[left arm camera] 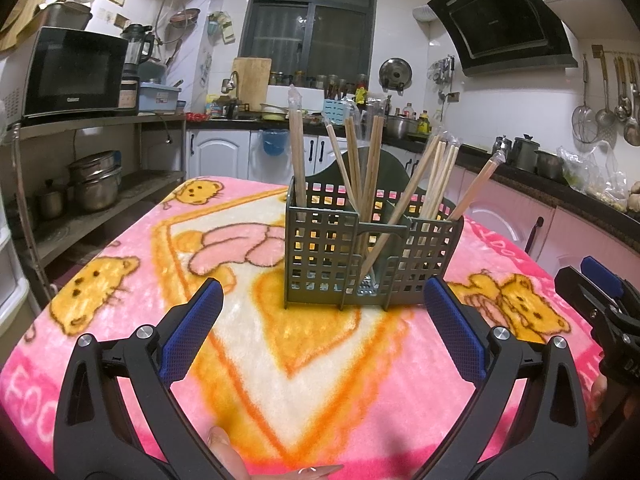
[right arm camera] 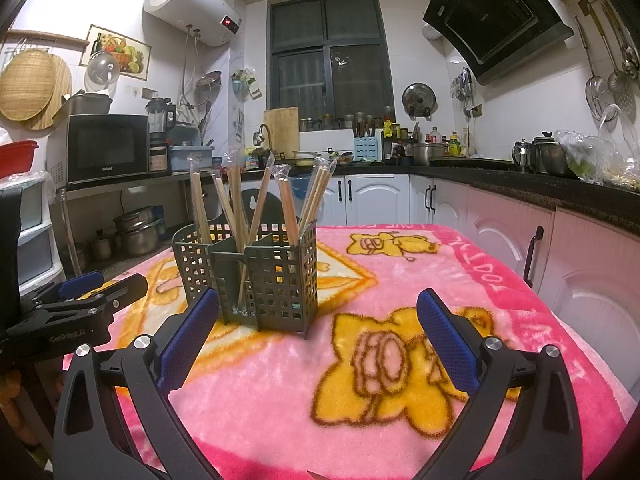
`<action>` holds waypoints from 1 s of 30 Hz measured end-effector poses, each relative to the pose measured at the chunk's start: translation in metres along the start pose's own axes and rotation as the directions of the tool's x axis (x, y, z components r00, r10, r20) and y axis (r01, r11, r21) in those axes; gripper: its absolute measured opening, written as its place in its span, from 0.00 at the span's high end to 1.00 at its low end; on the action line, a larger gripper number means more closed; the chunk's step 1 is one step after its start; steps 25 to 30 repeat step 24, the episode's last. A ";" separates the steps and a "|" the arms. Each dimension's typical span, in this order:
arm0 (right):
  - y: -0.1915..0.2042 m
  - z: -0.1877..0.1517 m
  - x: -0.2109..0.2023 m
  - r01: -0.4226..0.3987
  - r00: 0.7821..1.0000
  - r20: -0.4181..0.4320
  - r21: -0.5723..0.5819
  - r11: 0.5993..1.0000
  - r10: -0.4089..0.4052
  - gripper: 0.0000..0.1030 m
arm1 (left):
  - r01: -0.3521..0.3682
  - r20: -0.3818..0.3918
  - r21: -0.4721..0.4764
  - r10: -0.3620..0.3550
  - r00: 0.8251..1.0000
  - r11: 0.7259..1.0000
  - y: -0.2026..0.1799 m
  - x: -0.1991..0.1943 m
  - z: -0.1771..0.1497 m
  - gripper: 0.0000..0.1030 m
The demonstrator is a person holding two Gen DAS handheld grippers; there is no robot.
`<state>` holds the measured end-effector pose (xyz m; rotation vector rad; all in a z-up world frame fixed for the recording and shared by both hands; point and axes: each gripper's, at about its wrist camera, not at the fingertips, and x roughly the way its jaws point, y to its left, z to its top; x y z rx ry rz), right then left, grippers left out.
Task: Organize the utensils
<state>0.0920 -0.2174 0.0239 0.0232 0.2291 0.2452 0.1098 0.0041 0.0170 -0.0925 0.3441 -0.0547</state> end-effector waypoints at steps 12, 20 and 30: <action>-0.001 -0.002 0.000 0.003 1.000 -0.011 -0.002 1.000 -0.003 0.06 | -0.048 -0.043 -0.006 0.048 0.998 0.999 0.000 0.009 -0.003 0.10; -0.027 0.006 0.020 0.068 0.990 -0.126 -0.011 0.998 -0.069 0.06 | -0.076 -0.132 -0.027 0.071 0.989 0.997 0.016 0.016 0.007 0.10; -0.083 0.013 0.074 0.219 0.896 -0.376 -0.083 0.972 -0.235 0.06 | -0.165 -0.285 -0.003 0.158 0.946 0.986 0.064 0.043 0.021 0.10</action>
